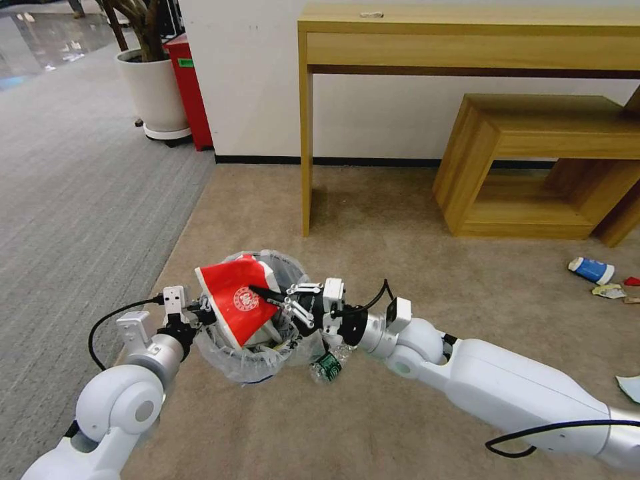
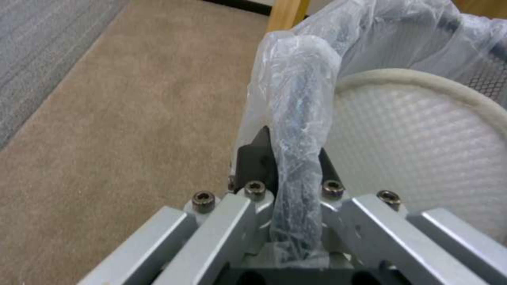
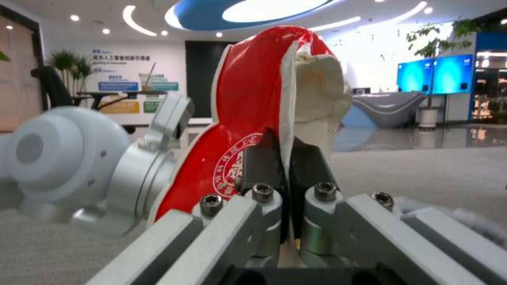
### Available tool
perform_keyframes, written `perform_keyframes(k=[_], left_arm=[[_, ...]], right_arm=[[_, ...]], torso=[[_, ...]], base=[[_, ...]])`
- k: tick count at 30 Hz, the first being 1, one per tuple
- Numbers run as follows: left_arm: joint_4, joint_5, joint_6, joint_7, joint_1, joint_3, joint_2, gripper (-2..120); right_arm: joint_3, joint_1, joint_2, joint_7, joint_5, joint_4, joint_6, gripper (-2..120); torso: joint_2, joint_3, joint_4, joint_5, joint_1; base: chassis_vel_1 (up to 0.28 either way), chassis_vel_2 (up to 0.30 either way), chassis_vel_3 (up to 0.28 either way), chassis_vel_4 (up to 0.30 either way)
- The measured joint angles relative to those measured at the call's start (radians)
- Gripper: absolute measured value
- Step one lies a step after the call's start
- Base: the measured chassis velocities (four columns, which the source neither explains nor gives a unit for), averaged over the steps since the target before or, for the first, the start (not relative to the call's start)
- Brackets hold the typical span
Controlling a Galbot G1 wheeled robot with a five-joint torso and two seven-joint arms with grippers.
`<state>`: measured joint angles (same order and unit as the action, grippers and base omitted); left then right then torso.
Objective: Pick up the trash bin and place the garbage on the floor into it.
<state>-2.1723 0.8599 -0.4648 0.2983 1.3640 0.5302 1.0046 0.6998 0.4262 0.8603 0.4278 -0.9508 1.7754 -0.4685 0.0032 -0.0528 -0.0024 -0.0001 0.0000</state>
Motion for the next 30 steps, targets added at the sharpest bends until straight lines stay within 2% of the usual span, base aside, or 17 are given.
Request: perform_keyframes(k=[11,30], left_arm=[[-0.026,0.008,0.003,0.000,0.020,0.022,-0.006,2],[-0.068,0.011,0.004,-0.005,0.044,0.035,-0.006,2]], right_arm=[[0.023,-0.002,0.023,-0.001,0.018,-0.046,-0.005,0],[0.003,0.007,0.036,-0.026,0.062,-0.118,-0.013,0]], torso=[[0.000,0.000,0.0001,0.0000,0.000],[0.000,0.000,0.0000,0.0000,0.000]], base=[[0.000,0.000,0.000,0.000],[0.000,0.000,0.000,0.000]])
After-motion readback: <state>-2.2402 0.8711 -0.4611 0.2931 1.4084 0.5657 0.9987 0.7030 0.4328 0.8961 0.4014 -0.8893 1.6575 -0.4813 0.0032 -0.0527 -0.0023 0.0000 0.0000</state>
